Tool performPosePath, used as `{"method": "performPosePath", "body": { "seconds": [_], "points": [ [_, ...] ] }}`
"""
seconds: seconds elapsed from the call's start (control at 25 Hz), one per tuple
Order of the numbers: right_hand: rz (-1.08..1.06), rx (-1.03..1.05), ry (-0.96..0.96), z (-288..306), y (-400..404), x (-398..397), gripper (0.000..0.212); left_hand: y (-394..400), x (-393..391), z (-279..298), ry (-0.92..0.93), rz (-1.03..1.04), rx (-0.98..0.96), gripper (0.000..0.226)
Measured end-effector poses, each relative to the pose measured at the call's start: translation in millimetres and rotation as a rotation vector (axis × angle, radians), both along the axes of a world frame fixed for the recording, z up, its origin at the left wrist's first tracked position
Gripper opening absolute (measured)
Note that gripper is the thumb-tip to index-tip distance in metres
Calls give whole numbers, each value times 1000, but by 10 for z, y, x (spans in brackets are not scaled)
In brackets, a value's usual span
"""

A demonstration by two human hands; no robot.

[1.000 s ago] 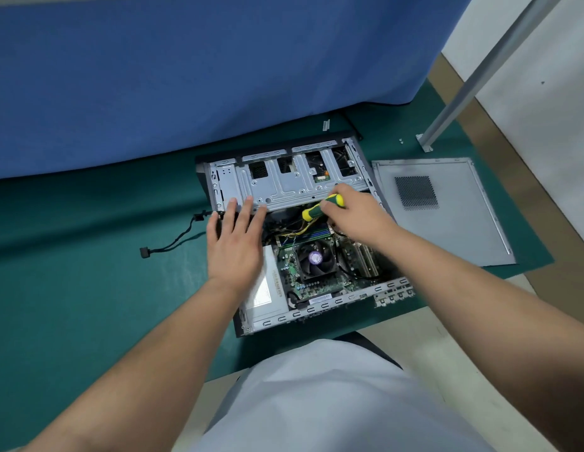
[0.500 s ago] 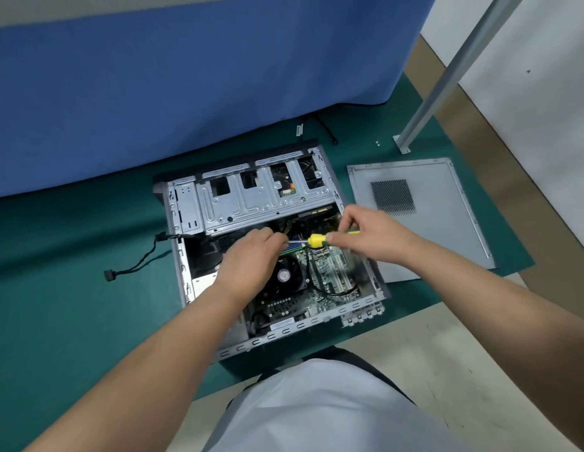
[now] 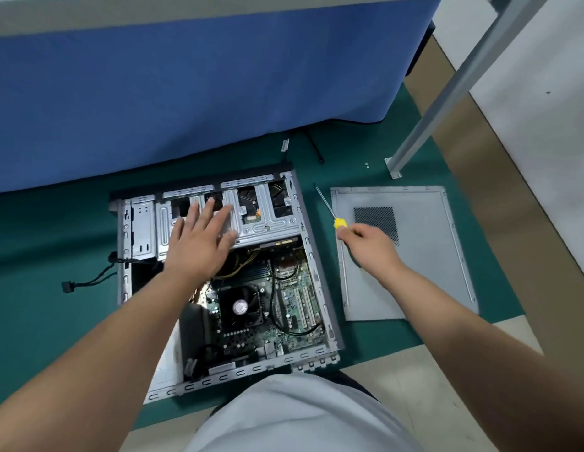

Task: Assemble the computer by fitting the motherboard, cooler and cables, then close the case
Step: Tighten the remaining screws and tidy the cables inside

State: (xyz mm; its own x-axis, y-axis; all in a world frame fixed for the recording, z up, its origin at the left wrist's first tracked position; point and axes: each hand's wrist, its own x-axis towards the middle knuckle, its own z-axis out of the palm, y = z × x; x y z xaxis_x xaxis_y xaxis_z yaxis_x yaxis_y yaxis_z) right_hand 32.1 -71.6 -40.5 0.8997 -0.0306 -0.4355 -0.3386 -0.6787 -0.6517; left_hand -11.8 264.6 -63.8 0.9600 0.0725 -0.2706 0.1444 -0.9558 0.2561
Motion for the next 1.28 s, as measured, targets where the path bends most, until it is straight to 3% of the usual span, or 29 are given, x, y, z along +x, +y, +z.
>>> {"method": "performPosePath", "body": {
  "seconds": [0.12, 0.28, 0.48, 0.68, 0.8, 0.88, 0.96, 1.04, 1.16, 1.28],
  "points": [
    [74, -181, 148, -299, 56, 163, 42, -37, -32, -69, 12, 10, 44, 60],
    [177, -349, 272, -657, 222, 247, 9, -39, -9, -87, 12, 30, 55, 59],
    [303, -561, 276, -783, 385, 191, 17, -48, -1, -103, -1, 27, 81, 58],
    [240, -533, 260, -689, 388, 129, 19, -55, -12, -114, -26, 25, 79, 58],
    [163, -407, 86, -420, 361, 63, 34, -55, -14, -113, -20, 10, 70, 59],
    [146, -298, -188, -136, 404, -69, 34, -21, -51, -106, -40, -35, 54, 61],
    [217, -252, -495, 163, 522, -282, 29, 24, -98, -97, -127, -99, -49, 58],
    [409, -247, -589, 367, 717, -581, 25, 27, -213, -64, -244, -149, -199, 49],
    [727, -367, -243, 338, 1085, -937, 16, -125, -483, -31, -413, -184, -318, 30],
    [806, -599, 205, 93, 1404, -1021, 8, -258, -728, -76, -282, -202, -334, 23]
  ]
}}
